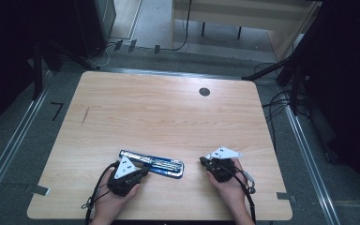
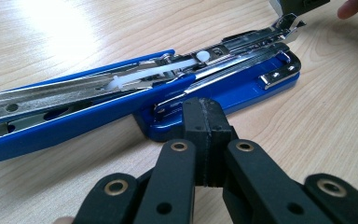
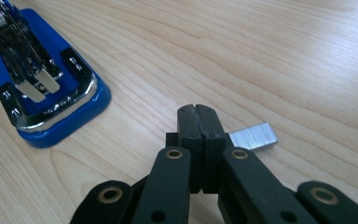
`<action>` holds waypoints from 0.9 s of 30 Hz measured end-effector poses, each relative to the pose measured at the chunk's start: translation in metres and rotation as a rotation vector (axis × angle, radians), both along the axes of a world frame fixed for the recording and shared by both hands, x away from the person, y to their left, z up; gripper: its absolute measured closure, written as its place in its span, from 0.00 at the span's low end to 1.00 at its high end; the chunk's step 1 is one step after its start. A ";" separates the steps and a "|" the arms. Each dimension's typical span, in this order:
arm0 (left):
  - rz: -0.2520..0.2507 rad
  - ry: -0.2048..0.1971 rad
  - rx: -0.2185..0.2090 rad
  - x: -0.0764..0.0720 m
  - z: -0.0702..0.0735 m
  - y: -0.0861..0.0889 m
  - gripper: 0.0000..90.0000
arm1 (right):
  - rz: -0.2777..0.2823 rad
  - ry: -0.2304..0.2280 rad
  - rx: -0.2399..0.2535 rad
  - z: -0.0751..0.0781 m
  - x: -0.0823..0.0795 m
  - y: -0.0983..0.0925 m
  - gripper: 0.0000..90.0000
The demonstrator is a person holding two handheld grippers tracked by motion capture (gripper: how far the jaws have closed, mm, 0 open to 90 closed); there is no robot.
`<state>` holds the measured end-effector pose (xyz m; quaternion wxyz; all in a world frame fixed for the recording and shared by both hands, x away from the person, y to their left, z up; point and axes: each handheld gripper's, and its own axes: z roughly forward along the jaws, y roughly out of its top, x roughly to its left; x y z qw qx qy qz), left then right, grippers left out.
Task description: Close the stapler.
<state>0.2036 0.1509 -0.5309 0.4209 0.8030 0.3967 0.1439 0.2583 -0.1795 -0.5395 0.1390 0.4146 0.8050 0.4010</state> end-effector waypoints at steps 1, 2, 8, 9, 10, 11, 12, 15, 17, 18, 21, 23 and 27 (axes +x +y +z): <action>0.000 0.000 0.000 0.000 0.000 0.000 1.00 | -0.001 0.003 0.001 0.000 0.000 -0.001 1.00; 0.000 0.000 0.000 0.000 0.000 0.000 1.00 | 0.000 0.002 -0.001 -0.001 -0.001 -0.002 1.00; 0.000 0.001 0.000 0.000 0.000 0.000 1.00 | -0.009 0.010 -0.007 -0.001 -0.003 -0.008 1.00; 0.000 0.001 0.000 0.000 0.000 0.000 1.00 | -0.007 0.009 -0.008 -0.001 -0.003 -0.009 1.00; 0.000 0.001 0.000 0.000 0.000 0.000 1.00 | -0.011 0.010 -0.006 -0.001 -0.004 -0.010 1.00; 0.000 0.001 -0.001 0.000 0.000 0.000 1.00 | -0.012 0.010 -0.006 -0.001 -0.004 -0.011 1.00; 0.000 0.001 -0.001 0.000 0.000 0.000 1.00 | -0.013 0.011 -0.007 -0.001 -0.004 -0.012 1.00; 0.000 0.000 -0.001 0.000 0.000 0.000 1.00 | -0.017 0.012 -0.004 -0.001 -0.004 -0.016 1.00; 0.001 0.000 -0.002 0.000 0.000 0.000 1.00 | -0.022 0.016 0.000 0.000 -0.004 -0.019 1.00; 0.002 0.000 -0.002 0.000 0.000 0.000 1.00 | -0.024 0.018 -0.001 0.000 -0.005 -0.020 1.00; 0.002 0.000 -0.002 0.000 0.000 0.000 1.00 | -0.029 0.017 0.002 0.001 -0.004 -0.024 1.00; 0.002 -0.001 -0.002 0.000 0.000 0.000 1.00 | -0.034 0.017 0.004 0.001 -0.004 -0.027 1.00; 0.002 -0.001 -0.002 0.000 0.000 0.000 1.00 | -0.039 0.019 0.007 0.001 -0.004 -0.031 1.00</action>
